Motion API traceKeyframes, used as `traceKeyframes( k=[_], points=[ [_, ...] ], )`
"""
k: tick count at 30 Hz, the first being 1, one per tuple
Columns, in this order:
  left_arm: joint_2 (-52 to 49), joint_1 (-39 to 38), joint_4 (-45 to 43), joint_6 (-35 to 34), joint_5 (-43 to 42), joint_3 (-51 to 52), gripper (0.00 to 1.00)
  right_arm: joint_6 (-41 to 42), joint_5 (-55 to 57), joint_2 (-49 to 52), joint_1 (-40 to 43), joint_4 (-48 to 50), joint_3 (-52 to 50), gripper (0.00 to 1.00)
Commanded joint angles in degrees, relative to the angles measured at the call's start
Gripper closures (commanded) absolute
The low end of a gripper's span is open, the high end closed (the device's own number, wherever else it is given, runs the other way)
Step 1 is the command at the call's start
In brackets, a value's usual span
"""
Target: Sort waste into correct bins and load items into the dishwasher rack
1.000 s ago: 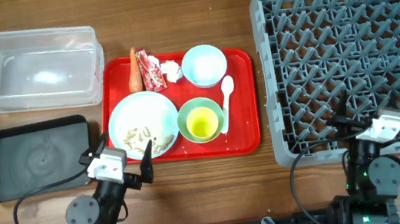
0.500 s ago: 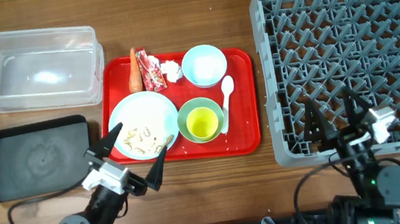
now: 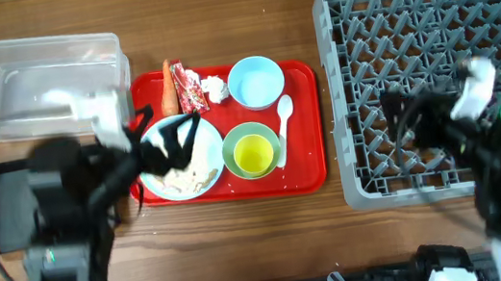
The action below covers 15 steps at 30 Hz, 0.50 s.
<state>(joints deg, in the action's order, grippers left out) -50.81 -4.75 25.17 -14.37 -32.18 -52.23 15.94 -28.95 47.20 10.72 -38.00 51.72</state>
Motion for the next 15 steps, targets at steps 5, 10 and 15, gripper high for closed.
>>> traceKeyframes(
  k=[5,10,15],
  points=[
    [-8.7,0.04,0.79,-2.97,-9.55,-4.68,0.0,-2.89,-17.9,13.31,0.07,-0.22,5.73,0.0],
    [-11.89,-1.44,4.26,-2.82,-1.97,-4.68,0.0,-3.98,-8.07,17.14,-5.2,-2.91,5.73,0.0],
    [-13.46,-6.97,8.63,-3.02,13.46,-4.68,0.0,-1.79,10.03,17.2,-20.15,-5.62,5.73,0.02]
  ],
)
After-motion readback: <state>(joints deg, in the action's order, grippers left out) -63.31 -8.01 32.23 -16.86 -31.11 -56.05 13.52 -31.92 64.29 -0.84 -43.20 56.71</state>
